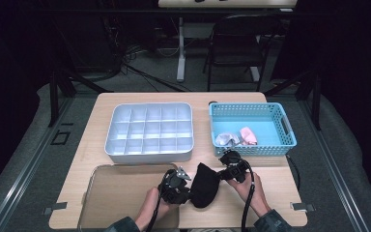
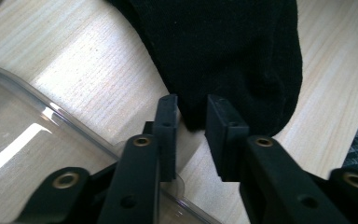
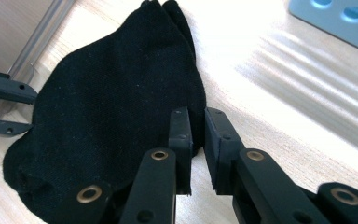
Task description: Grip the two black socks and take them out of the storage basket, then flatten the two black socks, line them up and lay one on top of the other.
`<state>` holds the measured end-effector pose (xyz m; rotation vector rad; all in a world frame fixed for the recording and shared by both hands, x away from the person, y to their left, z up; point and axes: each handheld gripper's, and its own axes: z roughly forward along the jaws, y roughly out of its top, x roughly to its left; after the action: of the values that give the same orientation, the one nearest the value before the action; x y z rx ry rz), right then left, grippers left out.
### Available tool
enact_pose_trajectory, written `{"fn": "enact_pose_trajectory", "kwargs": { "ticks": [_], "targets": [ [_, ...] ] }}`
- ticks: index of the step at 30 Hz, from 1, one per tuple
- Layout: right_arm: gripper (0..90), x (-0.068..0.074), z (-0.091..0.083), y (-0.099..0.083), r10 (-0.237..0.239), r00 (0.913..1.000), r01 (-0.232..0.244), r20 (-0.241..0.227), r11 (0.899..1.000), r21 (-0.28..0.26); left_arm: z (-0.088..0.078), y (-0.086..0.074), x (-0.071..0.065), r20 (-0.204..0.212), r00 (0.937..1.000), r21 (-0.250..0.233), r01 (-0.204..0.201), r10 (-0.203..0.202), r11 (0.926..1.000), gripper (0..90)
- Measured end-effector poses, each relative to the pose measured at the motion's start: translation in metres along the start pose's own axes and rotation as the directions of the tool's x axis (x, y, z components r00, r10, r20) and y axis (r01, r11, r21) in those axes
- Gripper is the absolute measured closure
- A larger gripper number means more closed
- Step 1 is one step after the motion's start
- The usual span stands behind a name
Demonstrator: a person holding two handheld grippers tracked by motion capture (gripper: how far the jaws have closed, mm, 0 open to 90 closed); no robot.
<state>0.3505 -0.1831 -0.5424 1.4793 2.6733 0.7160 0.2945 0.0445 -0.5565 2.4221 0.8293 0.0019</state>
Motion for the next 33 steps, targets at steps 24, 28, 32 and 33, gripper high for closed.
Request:
{"fn": "enact_pose_trajectory", "kwargs": {
  "ticks": [24,28,32,33],
  "targets": [
    [83.4,0.002,-0.036,-0.002,0.008,0.9999,-0.007,0.010,0.990,-0.142,0.002,0.003,0.001,0.029,0.9996,-0.067,0.007,-0.005,0.9977,89.4],
    [83.4,0.005,-0.049,-0.002,-0.005,0.9998,0.008,0.017,0.984,-0.179,0.004,0.007,0.000,0.041,0.9991,-0.077,0.014,-0.011,0.9969,89.3],
    [83.4,0.014,-0.058,-0.001,-0.022,0.9995,0.027,0.023,0.979,-0.202,0.007,0.010,0.000,0.057,0.9981,-0.078,0.025,-0.021,0.9967,88.5],
    [83.3,0.016,-0.059,-0.001,-0.029,0.9992,0.034,0.027,0.978,-0.203,0.007,0.010,0.001,0.062,0.9978,-0.076,0.026,-0.022,0.9967,88.3]
  ]
}}
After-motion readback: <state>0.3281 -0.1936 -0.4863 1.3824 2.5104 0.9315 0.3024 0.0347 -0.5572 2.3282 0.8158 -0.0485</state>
